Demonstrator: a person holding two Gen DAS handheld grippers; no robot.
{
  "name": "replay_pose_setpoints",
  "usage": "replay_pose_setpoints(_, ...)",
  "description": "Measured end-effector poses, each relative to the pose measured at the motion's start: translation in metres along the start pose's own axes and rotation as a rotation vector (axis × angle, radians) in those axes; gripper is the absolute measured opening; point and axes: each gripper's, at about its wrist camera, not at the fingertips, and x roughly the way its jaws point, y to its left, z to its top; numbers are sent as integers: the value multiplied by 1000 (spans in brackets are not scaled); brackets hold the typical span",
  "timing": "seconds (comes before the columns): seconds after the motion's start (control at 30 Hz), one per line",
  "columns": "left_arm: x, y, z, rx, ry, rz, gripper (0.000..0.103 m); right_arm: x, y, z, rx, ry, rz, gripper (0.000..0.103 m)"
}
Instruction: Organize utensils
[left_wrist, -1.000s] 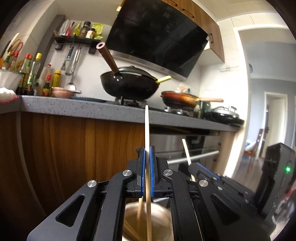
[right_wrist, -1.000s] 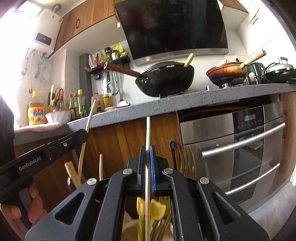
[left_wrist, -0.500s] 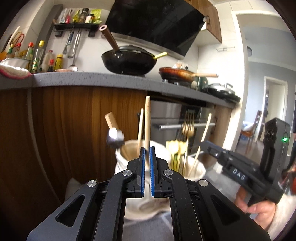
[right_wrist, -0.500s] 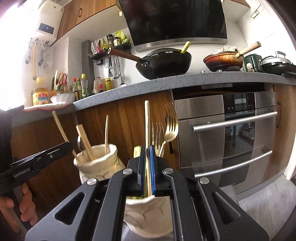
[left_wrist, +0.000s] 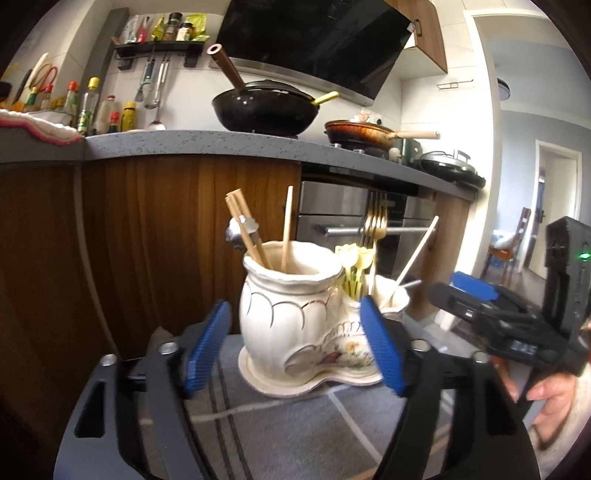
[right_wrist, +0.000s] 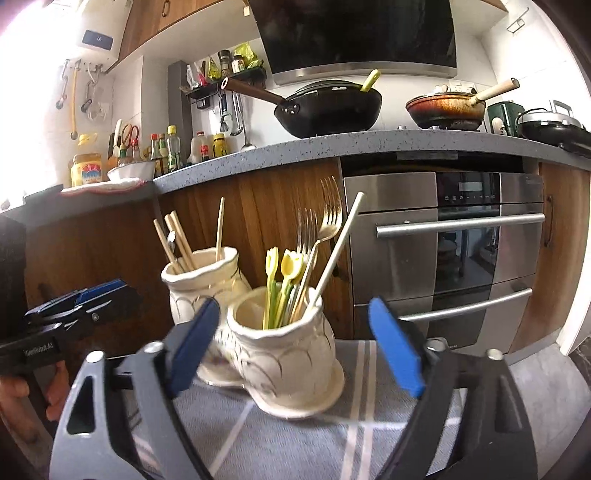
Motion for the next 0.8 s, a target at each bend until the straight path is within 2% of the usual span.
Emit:
replay_pose_setpoints(0.07, -4, 1, -5, -3, -7, 19, 85, -6, 1, -3, -20, -2, -6, 98)
replay_pose_setpoints(0.13, -8, 1, -10, 0, -14, 33, 93, -12, 3, -9, -52, -3, -18, 98)
replay_pose_setpoints(0.23, -15, 0, -17, 20, -29, 70, 95, -18, 5, -15, -70, -8, -27, 98)
replay_pose_setpoints(0.47, -23, -4, -33, 40, -45, 96, 98, -31, 6, -29, -90, -42, -64, 98)
replay_pose_setpoints(0.8, -19, -7, -40, 57, -56, 110, 98, -33, 9, -31, -106, -52, -69, 98)
